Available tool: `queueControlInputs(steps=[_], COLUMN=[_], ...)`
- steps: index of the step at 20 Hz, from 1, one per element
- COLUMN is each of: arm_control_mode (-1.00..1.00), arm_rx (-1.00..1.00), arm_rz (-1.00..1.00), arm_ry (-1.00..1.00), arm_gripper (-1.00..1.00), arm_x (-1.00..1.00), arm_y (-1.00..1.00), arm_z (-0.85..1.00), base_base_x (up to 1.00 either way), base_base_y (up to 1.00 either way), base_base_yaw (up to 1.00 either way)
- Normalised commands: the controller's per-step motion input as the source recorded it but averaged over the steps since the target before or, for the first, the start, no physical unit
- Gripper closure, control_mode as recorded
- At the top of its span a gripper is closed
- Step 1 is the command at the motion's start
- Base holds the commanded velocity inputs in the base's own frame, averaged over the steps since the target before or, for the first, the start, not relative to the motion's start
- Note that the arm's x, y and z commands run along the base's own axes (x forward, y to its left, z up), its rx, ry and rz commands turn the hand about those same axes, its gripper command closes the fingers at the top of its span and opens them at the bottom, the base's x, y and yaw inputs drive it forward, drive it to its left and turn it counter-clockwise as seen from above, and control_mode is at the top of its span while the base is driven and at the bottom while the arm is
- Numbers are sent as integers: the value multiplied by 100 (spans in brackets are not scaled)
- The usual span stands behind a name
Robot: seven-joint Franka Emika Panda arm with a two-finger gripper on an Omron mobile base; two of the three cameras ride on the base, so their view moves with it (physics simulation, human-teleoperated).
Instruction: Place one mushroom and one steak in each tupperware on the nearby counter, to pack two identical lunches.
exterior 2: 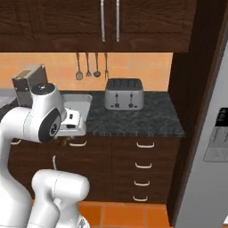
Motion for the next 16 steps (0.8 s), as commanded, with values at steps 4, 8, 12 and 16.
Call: queueControlInputs(steps=[4, 8, 12, 16], arm_control_mode=[100, 100, 100, 100], arm_rx=[0, 0, 0, 0], arm_rz=[0, 0, 0, 0], arm_ry=[0, 0, 0, 0], arm_gripper=[100, 100, 100, 100], arm_x=[0, 0, 0, 0], arm_y=[0, 0, 0, 0], arm_z=[0, 0, 0, 0], base_base_x=[39, 41, 58, 80], base_base_y=[100, 99, 100, 94], base_base_yaw=[36, 26, 9, 0])
